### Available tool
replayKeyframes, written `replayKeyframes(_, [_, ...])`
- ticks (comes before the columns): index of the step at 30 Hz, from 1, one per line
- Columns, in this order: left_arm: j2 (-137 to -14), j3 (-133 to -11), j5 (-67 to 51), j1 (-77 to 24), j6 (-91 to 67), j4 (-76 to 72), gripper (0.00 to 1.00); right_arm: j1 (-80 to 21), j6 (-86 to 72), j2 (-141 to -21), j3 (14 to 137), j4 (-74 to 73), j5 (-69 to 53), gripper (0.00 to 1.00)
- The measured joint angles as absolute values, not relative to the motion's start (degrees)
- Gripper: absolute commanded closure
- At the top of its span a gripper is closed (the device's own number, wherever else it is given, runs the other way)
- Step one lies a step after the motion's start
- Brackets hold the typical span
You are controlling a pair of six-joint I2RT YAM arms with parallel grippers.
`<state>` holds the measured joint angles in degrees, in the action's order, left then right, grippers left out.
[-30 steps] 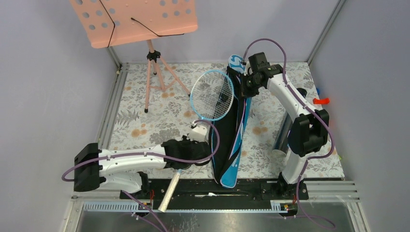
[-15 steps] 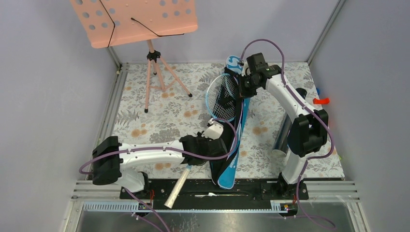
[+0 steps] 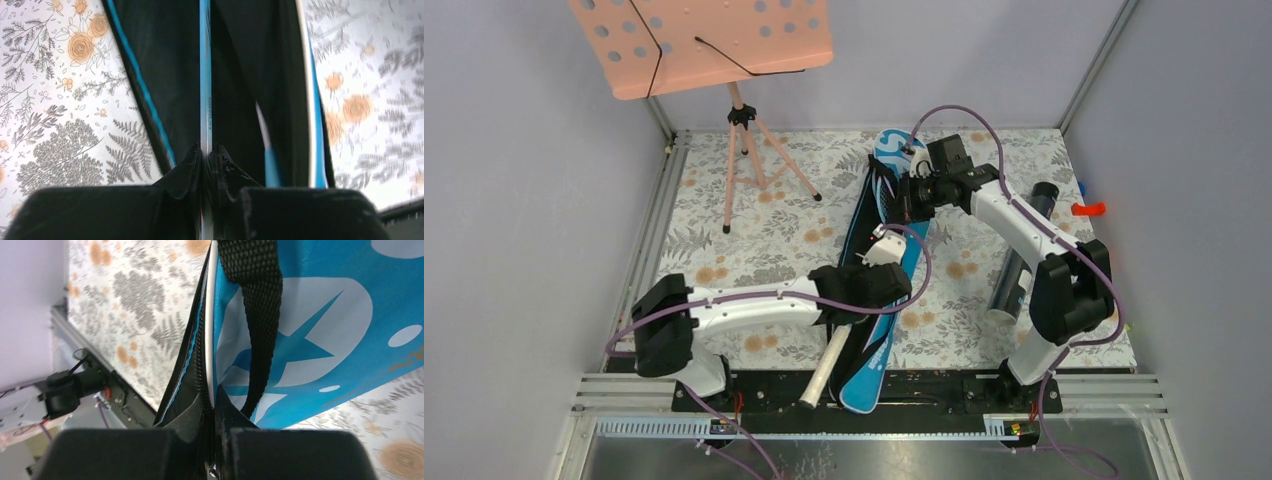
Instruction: Pack up the badminton gear
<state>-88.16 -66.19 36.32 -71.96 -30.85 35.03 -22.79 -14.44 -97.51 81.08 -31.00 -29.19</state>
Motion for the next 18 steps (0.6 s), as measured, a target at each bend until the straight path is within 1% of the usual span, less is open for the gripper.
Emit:
replayKeyframes(7, [-93.95,-67.20,41.82,-68.97,-32.77,26.44,1.00,-25.36,-17.15,-93.91,74.22,-23.16,-37.60,1.00])
replayKeyframes(13, [-94.83,-62.94,46.70,-68.79,-28.45,14.33,1.00,-24.97,-16.73,-92.27,71.57,-17.67,-37.76,1.00])
replayKeyframes(18, [-98.67,-62.19,51.88,-68.58,-24.99,7.51,1.00,-24.49,-16.25,-92.05,69.65,-12.51,-37.58,1.00])
